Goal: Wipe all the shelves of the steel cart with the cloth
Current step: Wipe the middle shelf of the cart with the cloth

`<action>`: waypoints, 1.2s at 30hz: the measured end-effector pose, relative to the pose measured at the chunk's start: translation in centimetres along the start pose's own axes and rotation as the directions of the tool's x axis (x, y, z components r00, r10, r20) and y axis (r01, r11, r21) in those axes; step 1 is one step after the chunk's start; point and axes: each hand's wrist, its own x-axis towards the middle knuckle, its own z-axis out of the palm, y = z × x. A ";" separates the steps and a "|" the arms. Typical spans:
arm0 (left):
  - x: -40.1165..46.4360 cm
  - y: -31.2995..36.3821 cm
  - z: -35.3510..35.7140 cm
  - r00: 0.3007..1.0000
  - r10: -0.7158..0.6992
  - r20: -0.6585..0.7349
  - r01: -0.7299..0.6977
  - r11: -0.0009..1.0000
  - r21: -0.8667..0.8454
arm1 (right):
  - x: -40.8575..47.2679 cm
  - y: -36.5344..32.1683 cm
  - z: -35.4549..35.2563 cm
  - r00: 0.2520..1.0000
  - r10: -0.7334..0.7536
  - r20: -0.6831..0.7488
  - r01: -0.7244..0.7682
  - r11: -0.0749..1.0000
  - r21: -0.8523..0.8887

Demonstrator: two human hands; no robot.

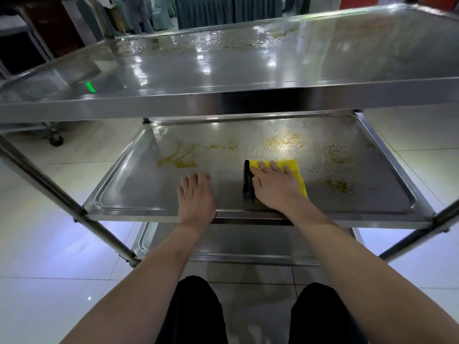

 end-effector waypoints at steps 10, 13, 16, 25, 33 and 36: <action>0.2 -0.5 0.4 1.000 -0.004 -0.007 0.004 1.000 -0.021 | 2.1 -5.7 0.8 0.999 -0.040 -0.008 0.040 0.998 0.057; 0.2 -0.6 0.1 1.000 -0.009 -0.005 0.009 1.000 -0.029 | 1.6 -4.6 0.8 0.999 -0.042 -0.011 0.043 0.998 0.045; 0.1 -0.5 -0.2 1.000 -0.012 0.004 0.012 0.999 -0.051 | 0.9 -2.3 0.1 1.000 -0.016 -0.016 0.017 0.999 0.042; -0.2 0.2 -0.4 0.999 0.029 0.031 -0.028 0.999 -0.030 | -1.1 6.3 -1.3 0.987 0.154 -0.038 -0.155 0.988 -0.006; 0.0 0.1 -0.2 0.998 0.049 0.039 -0.050 0.999 0.014 | 0.2 3.1 -0.7 0.993 0.117 -0.029 -0.117 0.993 -0.023; 0.0 0.1 -0.2 0.998 0.060 0.037 -0.061 0.998 0.017 | 1.4 -0.4 -0.2 0.998 0.058 -0.018 -0.059 0.998 -0.022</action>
